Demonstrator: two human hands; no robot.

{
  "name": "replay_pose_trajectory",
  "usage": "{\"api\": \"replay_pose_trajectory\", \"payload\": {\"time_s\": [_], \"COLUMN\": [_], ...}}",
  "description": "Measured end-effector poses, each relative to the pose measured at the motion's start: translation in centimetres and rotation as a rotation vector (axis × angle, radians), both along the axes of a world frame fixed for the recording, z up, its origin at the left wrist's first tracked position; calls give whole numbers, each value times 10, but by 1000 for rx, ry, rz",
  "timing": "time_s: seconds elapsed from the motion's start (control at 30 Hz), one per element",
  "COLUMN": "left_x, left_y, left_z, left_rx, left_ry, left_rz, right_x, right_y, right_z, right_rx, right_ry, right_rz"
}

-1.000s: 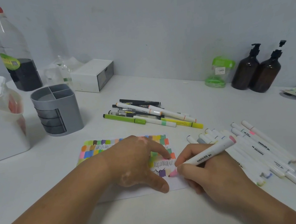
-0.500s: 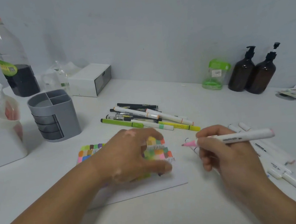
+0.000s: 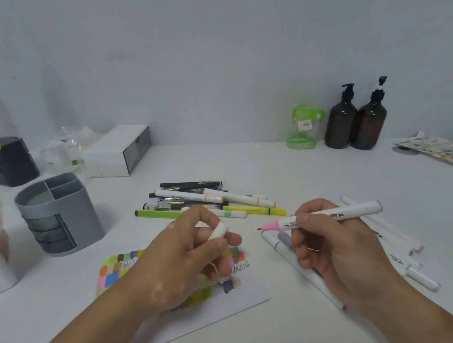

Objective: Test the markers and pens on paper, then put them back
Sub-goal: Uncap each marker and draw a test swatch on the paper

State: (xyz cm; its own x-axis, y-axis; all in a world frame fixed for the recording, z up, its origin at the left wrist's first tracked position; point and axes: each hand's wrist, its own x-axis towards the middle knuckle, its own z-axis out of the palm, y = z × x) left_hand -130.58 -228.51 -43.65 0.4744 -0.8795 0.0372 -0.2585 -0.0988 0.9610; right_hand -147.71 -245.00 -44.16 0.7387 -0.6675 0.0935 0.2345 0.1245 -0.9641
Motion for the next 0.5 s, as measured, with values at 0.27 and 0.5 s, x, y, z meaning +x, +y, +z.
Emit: {"api": "replay_pose_trajectory", "payload": {"time_s": [0.27, 0.5], "left_x": [2, -8], "left_y": [-3, -4], "left_z": [-3, -6], "left_rx": [-14, -55], "left_ry": [-181, -239], "left_rz": [-5, -4], "right_x": [-1, 0], "right_y": [4, 14], "right_z": [3, 1], "right_rx": [-109, -187], "right_ry": [-8, 55], "right_rz": [16, 66]}}
